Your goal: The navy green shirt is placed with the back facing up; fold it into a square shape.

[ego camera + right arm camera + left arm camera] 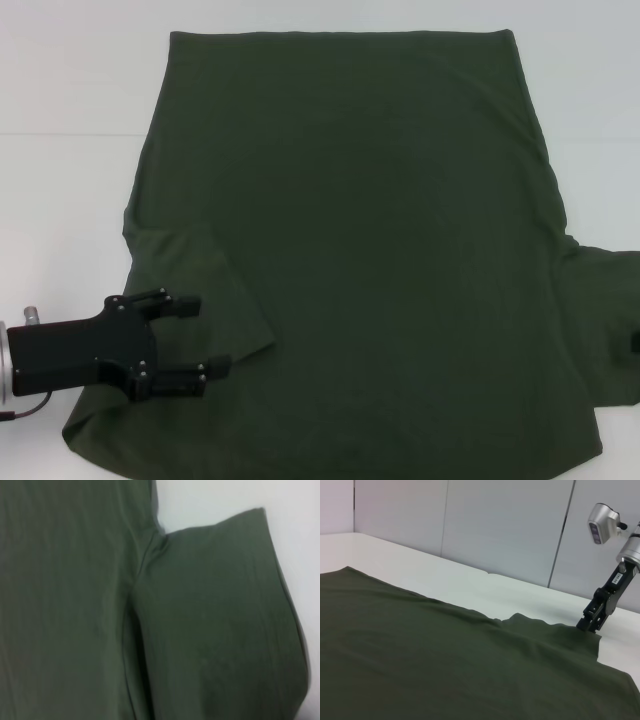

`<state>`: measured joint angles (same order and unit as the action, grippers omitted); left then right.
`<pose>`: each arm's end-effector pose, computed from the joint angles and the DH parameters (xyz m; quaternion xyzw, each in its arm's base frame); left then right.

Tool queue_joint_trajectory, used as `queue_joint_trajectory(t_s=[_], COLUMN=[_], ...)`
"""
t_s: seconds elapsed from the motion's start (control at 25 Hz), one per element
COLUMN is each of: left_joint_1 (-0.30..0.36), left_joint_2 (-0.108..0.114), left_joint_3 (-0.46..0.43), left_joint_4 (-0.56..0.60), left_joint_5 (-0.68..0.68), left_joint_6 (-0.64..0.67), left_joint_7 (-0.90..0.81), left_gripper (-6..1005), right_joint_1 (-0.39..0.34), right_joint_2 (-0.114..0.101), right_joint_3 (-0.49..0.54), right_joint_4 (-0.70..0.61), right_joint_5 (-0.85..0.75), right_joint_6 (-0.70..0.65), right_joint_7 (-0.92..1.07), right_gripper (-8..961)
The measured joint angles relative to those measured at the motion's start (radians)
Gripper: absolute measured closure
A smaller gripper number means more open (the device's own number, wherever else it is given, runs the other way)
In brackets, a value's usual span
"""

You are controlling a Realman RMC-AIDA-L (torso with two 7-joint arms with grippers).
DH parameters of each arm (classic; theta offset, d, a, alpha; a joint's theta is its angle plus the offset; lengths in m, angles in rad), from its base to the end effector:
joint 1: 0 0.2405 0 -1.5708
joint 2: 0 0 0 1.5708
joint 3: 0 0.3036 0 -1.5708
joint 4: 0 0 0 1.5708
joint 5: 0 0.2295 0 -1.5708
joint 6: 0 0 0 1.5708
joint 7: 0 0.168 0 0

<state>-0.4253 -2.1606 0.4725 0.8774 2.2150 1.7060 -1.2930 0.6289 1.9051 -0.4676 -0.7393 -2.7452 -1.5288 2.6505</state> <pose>-0.3336 0.3288 -0.0246 -0.9456 -0.1950 -0.2029 0.1632 0.4021 0.3891 0.0596 -0.6463 0.7394 0.0087 0.1887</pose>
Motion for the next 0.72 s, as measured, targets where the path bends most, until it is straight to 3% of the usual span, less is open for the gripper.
queue_joint_trajectory(t_s=[0.52,0.72], left_joint_1=[-0.001,-0.004], left_joint_2=[-0.001,-0.001], left_joint_3=[0.000,0.000], left_joint_4=[-0.002,-0.002], left_joint_5=[0.000,0.000], left_joint_6=[-0.001,-0.002], left_joint_7=[0.000,0.000], left_gripper=[94,94], right_joint_1=[0.001,0.002], right_joint_2=[0.000,0.000], right_joint_3=[-0.023,-0.063], right_joint_4=[0.000,0.000], right_joint_5=[0.016,0.014], right_joint_6=[0.022,0.033], right_joint_7=[-0.003,0.002], right_gripper=[114,325])
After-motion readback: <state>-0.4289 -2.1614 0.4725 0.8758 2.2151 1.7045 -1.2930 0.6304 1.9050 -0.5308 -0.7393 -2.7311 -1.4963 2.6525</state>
